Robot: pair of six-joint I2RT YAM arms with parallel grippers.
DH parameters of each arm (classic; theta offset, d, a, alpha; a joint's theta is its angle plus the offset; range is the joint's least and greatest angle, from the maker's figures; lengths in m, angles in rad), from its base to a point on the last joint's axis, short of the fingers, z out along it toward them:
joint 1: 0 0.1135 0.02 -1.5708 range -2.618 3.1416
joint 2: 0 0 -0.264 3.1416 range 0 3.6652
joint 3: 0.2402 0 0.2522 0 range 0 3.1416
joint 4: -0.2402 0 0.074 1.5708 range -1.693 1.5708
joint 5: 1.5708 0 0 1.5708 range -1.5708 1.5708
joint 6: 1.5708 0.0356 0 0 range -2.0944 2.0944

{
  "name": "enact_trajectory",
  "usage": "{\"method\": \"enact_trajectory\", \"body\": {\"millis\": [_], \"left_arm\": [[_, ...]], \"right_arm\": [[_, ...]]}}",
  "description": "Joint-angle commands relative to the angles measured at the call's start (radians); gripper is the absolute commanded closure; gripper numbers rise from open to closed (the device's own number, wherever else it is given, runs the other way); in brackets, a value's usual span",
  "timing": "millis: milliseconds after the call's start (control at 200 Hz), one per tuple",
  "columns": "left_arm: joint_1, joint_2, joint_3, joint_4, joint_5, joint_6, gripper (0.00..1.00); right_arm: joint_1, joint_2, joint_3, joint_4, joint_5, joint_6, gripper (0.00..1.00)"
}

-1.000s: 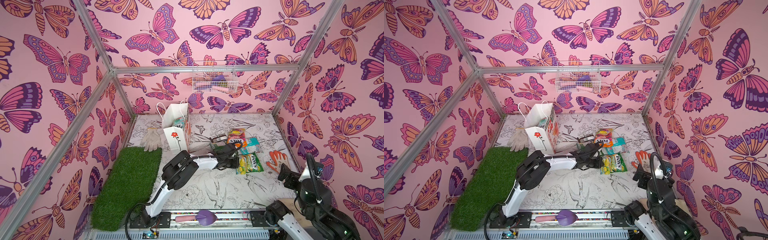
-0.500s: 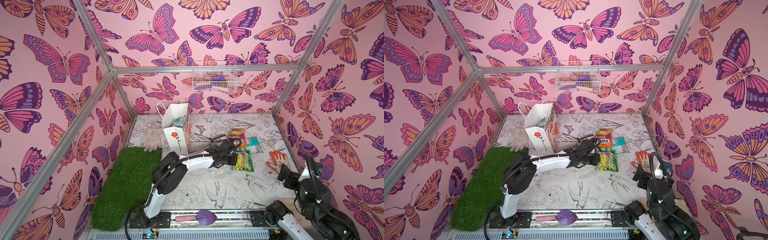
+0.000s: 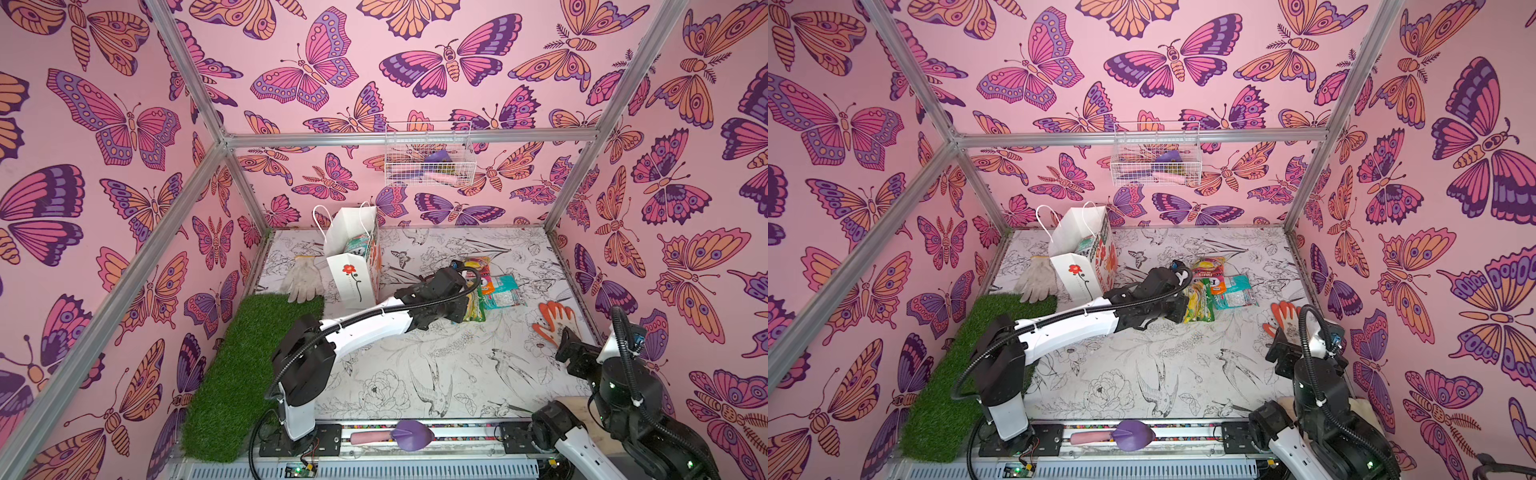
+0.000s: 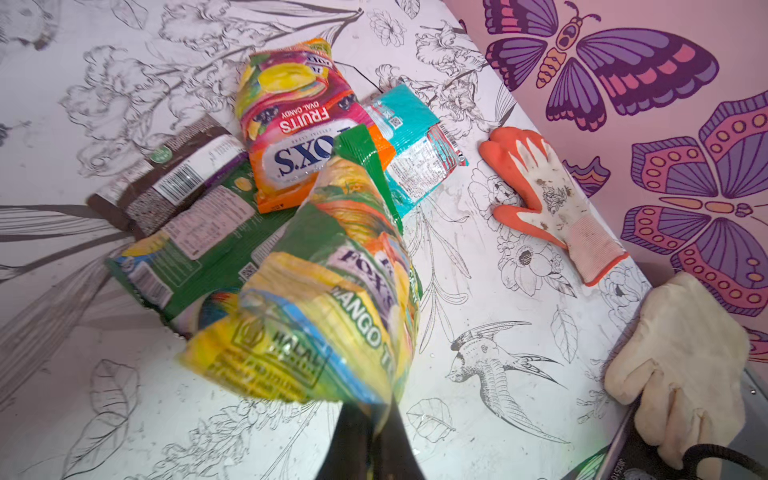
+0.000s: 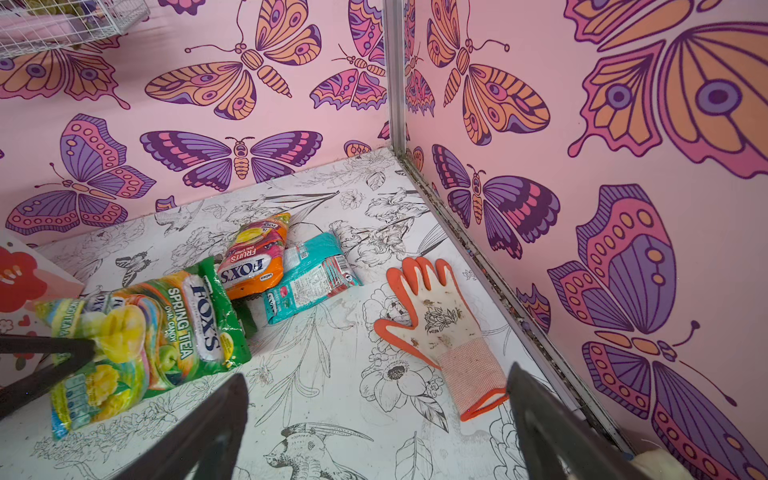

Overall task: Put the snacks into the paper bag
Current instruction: 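Lift the green Fox's packet with the left gripper off the pile, then carry the green Fox's packet with the left gripper above the paper bag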

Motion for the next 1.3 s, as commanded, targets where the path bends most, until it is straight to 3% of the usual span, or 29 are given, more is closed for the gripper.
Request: {"method": "enact_trajectory", "body": {"millis": [0, 320, 661, 946, 1292], "left_arm": [[-0.005, -0.063, 0.033, -0.046, -0.098, 0.095, 1.0], [-0.003, -0.177, 0.092, -0.125, -0.259, 0.236, 1.0], [0.025, -0.308, 0.198, -0.185, -0.345, 0.381, 1.0], [0.079, -0.388, 0.292, -0.222, -0.358, 0.481, 1.0], [0.17, -0.433, 0.367, -0.266, -0.351, 0.502, 1.0]], "right_arm": [[-0.006, -0.014, -0.003, 0.008, 0.004, -0.015, 0.03], [-0.008, -0.013, -0.003, 0.012, -0.001, -0.016, 0.03], [-0.007, -0.002, -0.003, 0.016, -0.009, -0.017, 0.04], [-0.008, 0.01, -0.001, 0.018, -0.015, -0.016, 0.04], [-0.008, 0.018, -0.001, 0.02, -0.016, -0.015, 0.04]]}}
